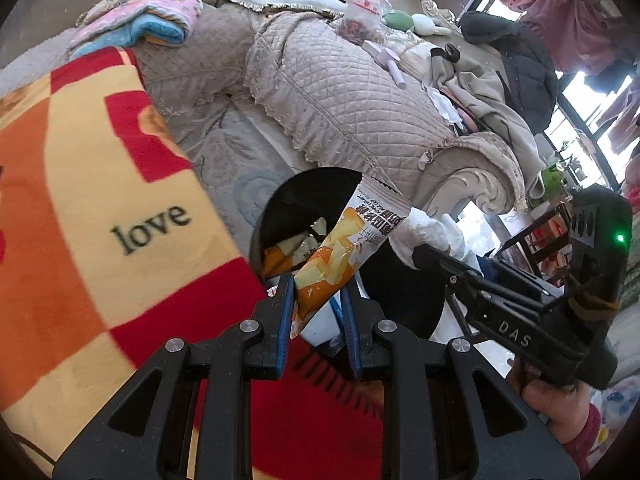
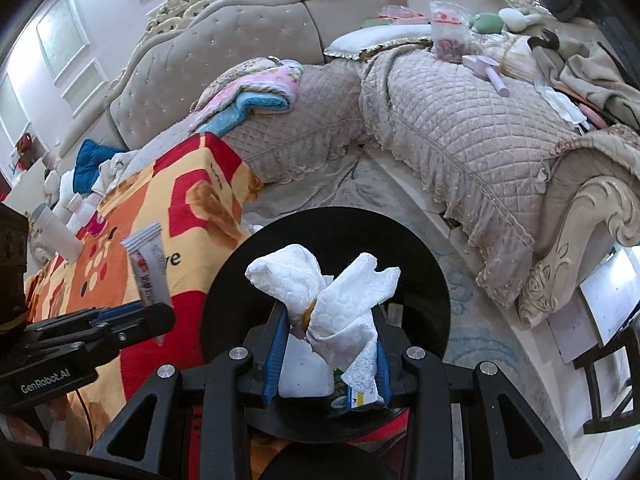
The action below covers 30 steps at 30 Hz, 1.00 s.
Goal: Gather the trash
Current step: 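Open both tools to drop the wrapper and tissue into the bin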
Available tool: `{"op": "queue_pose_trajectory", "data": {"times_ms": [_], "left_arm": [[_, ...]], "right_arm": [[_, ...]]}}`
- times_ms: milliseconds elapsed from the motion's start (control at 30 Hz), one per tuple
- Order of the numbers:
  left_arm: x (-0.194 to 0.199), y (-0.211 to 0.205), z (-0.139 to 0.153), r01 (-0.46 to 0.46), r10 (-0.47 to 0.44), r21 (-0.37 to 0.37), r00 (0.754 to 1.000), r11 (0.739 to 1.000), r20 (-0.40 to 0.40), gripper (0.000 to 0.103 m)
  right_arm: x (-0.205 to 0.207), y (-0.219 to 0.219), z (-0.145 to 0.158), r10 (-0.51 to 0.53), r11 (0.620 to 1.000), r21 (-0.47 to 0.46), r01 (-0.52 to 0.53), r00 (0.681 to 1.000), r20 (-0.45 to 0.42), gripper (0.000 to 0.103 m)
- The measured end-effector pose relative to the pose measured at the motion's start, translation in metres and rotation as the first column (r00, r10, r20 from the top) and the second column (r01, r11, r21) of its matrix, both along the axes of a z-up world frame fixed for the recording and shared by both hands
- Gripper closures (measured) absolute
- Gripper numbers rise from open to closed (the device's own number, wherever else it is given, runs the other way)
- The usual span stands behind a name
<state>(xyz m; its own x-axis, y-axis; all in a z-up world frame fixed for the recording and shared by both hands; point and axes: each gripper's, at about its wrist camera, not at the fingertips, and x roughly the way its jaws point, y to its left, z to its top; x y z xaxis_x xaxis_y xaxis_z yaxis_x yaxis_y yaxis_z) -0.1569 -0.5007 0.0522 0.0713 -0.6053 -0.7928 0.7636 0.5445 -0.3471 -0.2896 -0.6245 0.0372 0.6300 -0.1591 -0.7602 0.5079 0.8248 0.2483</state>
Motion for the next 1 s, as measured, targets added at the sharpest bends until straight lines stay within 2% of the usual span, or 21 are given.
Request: {"op": "queue_pose_trajectory", "data": {"times_ms": [367,533,600,667,700,800,1000], "left_arm": [[0.006,-0.011,-0.012,-0.010,0.010,0.018,1.000,1.000,0.001,0.082],[0.006,-0.012,-0.012,-0.020,0.020,0.011,1.000,1.000,0.001,0.081],[0.007,-0.010,-0.012,-0.023,0.023,0.002,1.000,1.000,0.003,0.075],[0.008,-0.007,-0.010,-0.030,0.030,-0.019,1.000,0.999,-0.001,0.053],[0.009,-0.006,-0.009,-0.035,0.034,-0.031,0.999,0.999,-0.007,0.049],[0.009,0.000,-0.003,-0.056,0.055,-0.061,0.998,0.997,-0.003,0.048],[0.002,0.021,0.015,-0.109,0.114,-0.056,0.989,0.993,0.099,0.047]], "right_arm": [[0.001,-0.007,-0.011,-0.014,1.000,0.022,0.014,1.000,-0.015,0.068],[0.003,-0.006,-0.011,-0.023,1.000,0.020,0.023,1.000,-0.006,0.057],[0.003,-0.005,-0.010,-0.025,1.000,0.013,0.025,1.000,0.000,0.055],[0.003,-0.003,-0.009,-0.030,1.000,0.000,0.030,1.000,-0.003,0.053],[0.003,-0.003,-0.009,-0.033,0.999,-0.001,0.033,0.999,-0.005,0.049],[0.001,-0.001,-0.008,-0.040,0.999,0.007,0.040,0.999,0.000,0.044],[-0.008,0.015,0.006,-0.052,0.997,-0.052,0.053,0.998,0.027,0.043]]}}
